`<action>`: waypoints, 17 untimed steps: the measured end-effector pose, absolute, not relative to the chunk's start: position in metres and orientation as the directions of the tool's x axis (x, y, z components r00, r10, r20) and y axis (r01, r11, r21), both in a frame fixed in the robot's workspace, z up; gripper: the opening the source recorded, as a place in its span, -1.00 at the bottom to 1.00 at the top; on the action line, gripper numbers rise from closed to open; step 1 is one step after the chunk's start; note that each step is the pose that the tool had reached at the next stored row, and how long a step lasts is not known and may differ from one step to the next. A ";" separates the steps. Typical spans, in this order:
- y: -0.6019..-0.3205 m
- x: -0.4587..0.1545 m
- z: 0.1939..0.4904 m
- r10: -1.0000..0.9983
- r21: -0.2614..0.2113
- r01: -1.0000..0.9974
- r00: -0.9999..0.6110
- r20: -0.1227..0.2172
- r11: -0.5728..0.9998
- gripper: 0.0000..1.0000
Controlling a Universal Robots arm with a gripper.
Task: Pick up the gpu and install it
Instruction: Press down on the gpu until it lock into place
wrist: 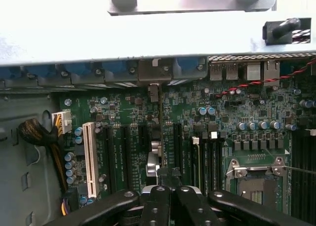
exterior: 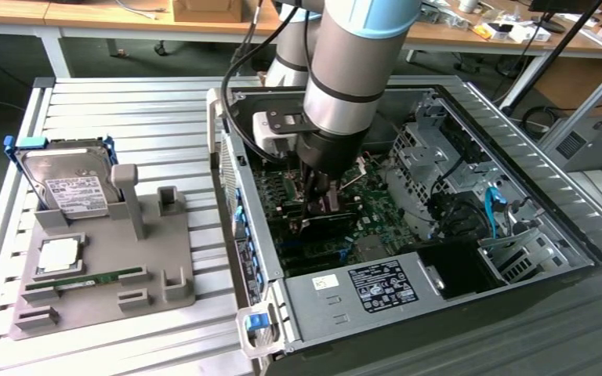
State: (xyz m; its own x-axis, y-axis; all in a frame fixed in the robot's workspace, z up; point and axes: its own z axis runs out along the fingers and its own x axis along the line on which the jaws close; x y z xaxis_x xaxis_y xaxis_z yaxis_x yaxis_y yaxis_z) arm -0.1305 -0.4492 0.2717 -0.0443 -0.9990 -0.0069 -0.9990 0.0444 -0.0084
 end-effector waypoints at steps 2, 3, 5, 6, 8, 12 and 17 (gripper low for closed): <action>-0.450 -0.131 0.272 -0.999 -0.009 -0.999 -0.044 -0.007 0.044 -0.79; -0.450 -0.131 0.271 -0.999 -0.009 -0.999 -0.044 -0.007 0.044 -0.79; -0.450 -0.132 0.271 -0.999 -0.009 -0.999 -0.044 -0.007 0.044 -0.79; -0.450 -0.132 0.271 -0.999 -0.009 -0.999 -0.044 -0.008 0.044 -0.79; -0.450 -0.133 0.270 -0.999 -0.009 -0.999 -0.044 -0.008 0.044 -0.79; -0.450 -0.133 0.270 -0.999 -0.009 -0.999 -0.044 -0.008 0.044 -0.79; -0.450 -0.133 0.269 -0.999 -0.009 -0.999 -0.044 -0.008 0.044 -0.79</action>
